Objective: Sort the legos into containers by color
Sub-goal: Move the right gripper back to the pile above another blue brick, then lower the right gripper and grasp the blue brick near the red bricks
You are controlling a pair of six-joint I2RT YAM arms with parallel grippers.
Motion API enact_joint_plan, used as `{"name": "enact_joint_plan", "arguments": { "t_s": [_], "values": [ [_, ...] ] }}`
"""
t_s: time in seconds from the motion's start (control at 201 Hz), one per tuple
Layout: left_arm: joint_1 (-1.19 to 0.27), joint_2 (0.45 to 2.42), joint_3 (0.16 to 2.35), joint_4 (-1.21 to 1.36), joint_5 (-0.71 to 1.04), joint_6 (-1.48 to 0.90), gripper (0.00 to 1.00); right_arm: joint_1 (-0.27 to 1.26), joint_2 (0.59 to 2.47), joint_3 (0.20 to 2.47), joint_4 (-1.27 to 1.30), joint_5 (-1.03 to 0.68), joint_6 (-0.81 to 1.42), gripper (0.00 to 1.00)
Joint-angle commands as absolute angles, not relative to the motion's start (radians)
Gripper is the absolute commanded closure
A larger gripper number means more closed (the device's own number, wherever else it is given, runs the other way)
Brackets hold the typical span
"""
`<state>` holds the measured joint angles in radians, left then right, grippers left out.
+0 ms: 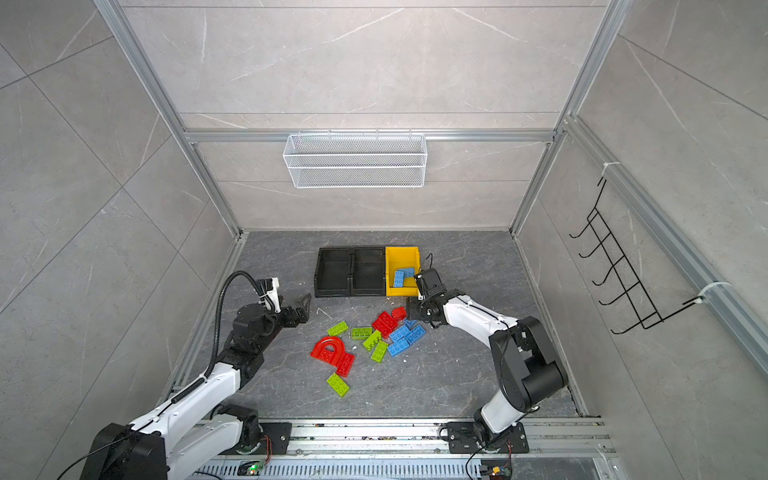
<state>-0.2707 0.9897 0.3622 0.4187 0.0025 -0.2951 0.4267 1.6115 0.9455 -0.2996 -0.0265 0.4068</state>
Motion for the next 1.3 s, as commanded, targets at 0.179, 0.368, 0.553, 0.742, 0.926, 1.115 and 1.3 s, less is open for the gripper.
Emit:
{"name": "enact_joint_plan", "arguments": {
  "t_s": [0.179,0.368,0.553,0.742,0.926,1.115,1.3],
  "values": [
    [-0.274,0.984,0.379,0.453,0.011,-0.287,0.00,0.426,1.662,0.927,-0.268,-0.025,0.433,0.36],
    [-0.274,0.976,0.375,0.449,0.004,-0.285,0.00,0.427,1.698,0.935,-0.250,-0.033,0.436,0.37],
    [-0.274,0.981,0.376,0.449,0.004,-0.286,0.00,0.426,1.721,0.936,-0.207,-0.063,0.419,0.37],
    [-0.273,0.988,0.379,0.451,0.006,-0.288,0.00,0.427,1.748,0.942,-0.194,-0.065,0.413,0.38],
    [-0.274,0.978,0.377,0.446,0.003,-0.289,0.00,0.440,1.767,0.959,-0.212,-0.010,0.402,0.43],
    [-0.273,0.975,0.374,0.449,0.006,-0.293,0.00,0.442,1.791,0.973,-0.240,0.036,0.400,0.46],
    [-0.273,0.978,0.375,0.449,0.001,-0.291,0.00,0.445,1.771,0.959,-0.209,0.046,0.412,0.52]
  ]
}}
